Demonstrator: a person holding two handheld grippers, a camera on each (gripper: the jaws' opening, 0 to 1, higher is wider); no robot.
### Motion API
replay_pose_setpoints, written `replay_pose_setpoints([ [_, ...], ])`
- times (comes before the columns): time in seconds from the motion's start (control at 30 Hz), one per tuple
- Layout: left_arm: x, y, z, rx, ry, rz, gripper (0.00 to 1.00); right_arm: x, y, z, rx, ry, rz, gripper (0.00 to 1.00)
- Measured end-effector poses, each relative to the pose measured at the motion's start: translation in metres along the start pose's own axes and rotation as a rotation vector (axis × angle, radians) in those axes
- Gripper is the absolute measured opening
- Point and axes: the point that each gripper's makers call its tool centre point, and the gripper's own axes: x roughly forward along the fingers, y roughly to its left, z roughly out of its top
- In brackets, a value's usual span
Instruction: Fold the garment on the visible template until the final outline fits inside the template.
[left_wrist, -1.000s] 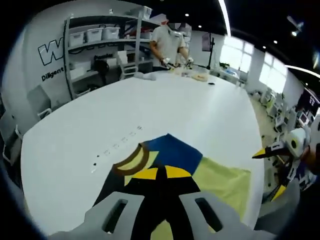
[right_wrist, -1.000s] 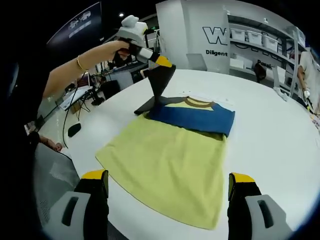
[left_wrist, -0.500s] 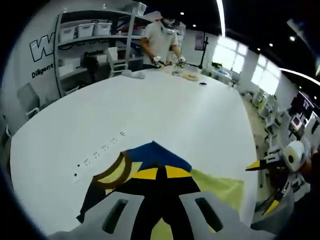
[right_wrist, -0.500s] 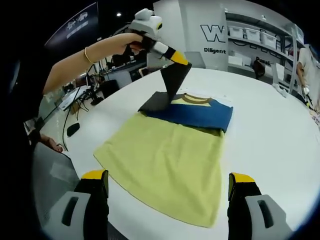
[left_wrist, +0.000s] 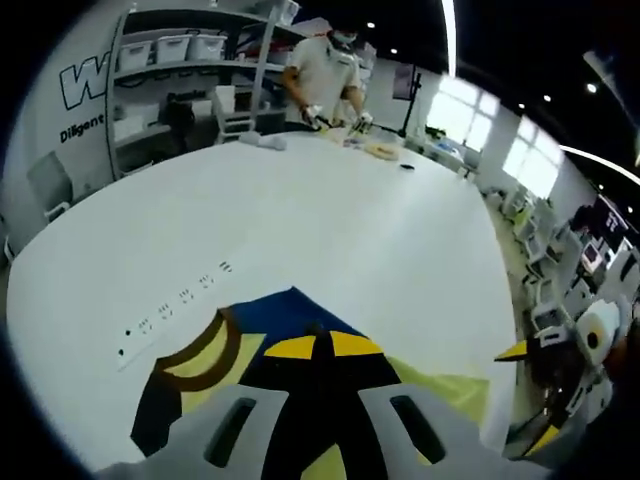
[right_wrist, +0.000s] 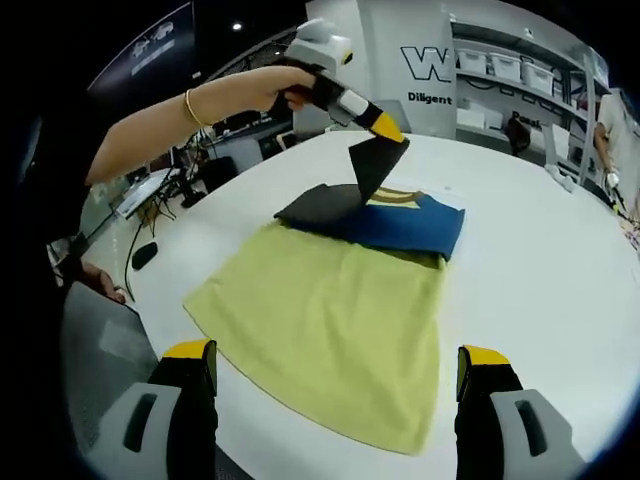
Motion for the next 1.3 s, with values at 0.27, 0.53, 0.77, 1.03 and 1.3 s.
replay_pose_setpoints([
  [0.27,0.032,-0.005,-0.017,-0.023,0.039,-0.024,0.00,-0.001,-0.007,-0.003,0.014,0.000,-0.012,0.99],
  [0.53,0.057,-0.019,-0.032,-0.017,0.070,-0.040,0.00,0.001,-0.015,-0.005,0.027,-0.004,-0.018,0.99],
  [0.77,0.077,-0.029,-0.048,-0.057,0.083,-0.050,0.00,0.002,-0.023,-0.004,0.036,-0.017,-0.029,0.99],
  [1.03,0.092,-0.029,-0.052,-0.018,0.104,-0.044,0.01,0.000,-0.030,-0.008,0.056,-0.018,-0.046,0.99],
  [1.3,0.081,-0.045,-0.038,-0.035,0.049,-0.108,0.13,0.001,-0.031,-0.007,0.052,-0.021,-0.046,0.99],
])
